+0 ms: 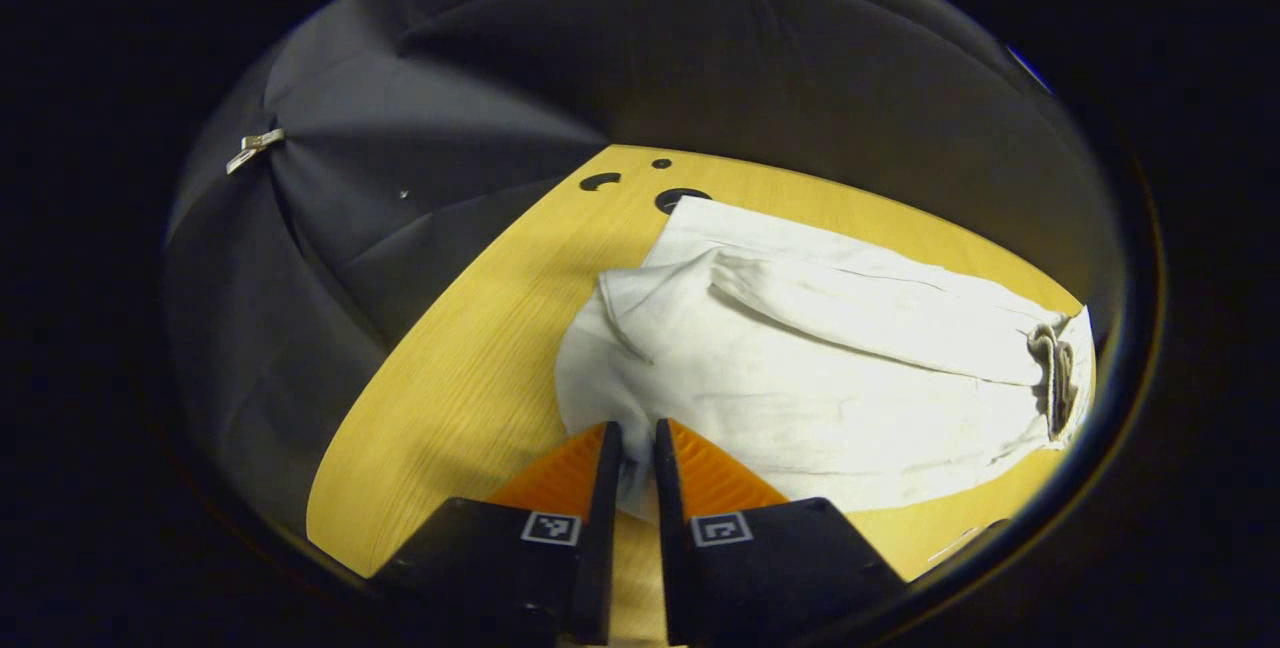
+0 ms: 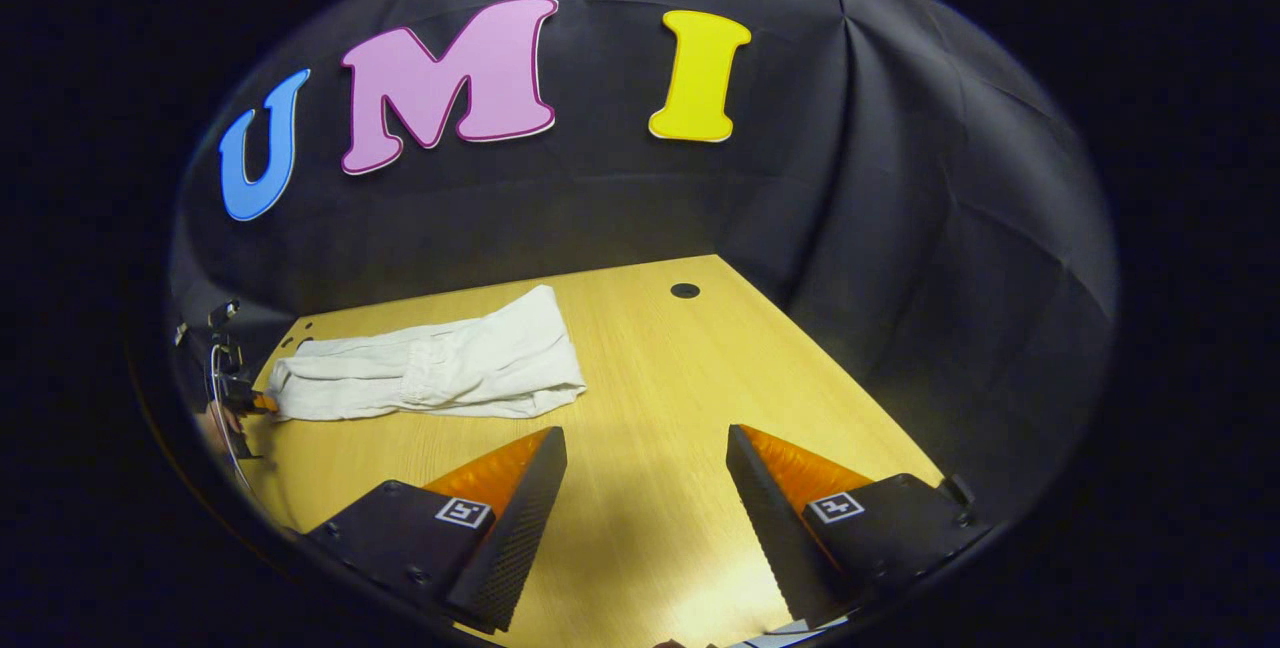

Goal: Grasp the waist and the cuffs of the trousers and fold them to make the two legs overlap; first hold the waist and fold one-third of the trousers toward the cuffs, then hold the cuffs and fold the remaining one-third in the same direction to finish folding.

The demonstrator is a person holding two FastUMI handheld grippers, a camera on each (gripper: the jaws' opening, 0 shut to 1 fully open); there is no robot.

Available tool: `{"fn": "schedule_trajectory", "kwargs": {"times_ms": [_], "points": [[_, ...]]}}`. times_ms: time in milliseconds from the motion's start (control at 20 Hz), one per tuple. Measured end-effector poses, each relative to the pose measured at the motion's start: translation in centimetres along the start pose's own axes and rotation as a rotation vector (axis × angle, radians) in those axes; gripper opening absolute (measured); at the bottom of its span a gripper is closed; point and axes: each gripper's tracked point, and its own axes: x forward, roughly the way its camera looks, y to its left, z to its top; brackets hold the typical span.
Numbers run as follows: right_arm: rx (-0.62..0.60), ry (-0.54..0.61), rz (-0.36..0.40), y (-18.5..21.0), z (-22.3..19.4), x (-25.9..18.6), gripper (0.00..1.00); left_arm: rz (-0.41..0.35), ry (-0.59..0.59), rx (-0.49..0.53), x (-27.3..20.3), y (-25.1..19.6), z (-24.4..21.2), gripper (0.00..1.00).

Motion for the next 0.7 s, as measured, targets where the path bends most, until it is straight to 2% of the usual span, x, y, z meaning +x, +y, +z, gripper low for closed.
{"fn": "schedule_trajectory", "kwargs": {"times_ms": [50,150,250,350,700], "points": [[-0.017,-0.001,-0.003,-0.3,-0.2,-0.5,0.99,-0.005,-0.001,0.003,-0.1,-0.1,-0.1,0.17],[-0.040,-0.004,-0.009,-0.9,-0.6,-1.6,0.99,-0.003,-0.002,0.010,0.1,-0.2,-0.1,0.07],[-0.030,0.009,-0.007,-0.9,-1.2,-2.4,0.98,-0.033,-0.003,-0.009,-0.2,-0.8,0.2,0.06],[-0.020,0.021,-0.005,-1.1,-1.8,-2.9,0.98,-0.104,-0.004,-0.075,-1.3,-2.6,0.3,0.06],[-0.001,0.018,-0.017,-2.6,-1.5,-2.5,0.99,-0.177,-0.142,-0.113,-5.5,-5.2,6.6,0.05]]}}
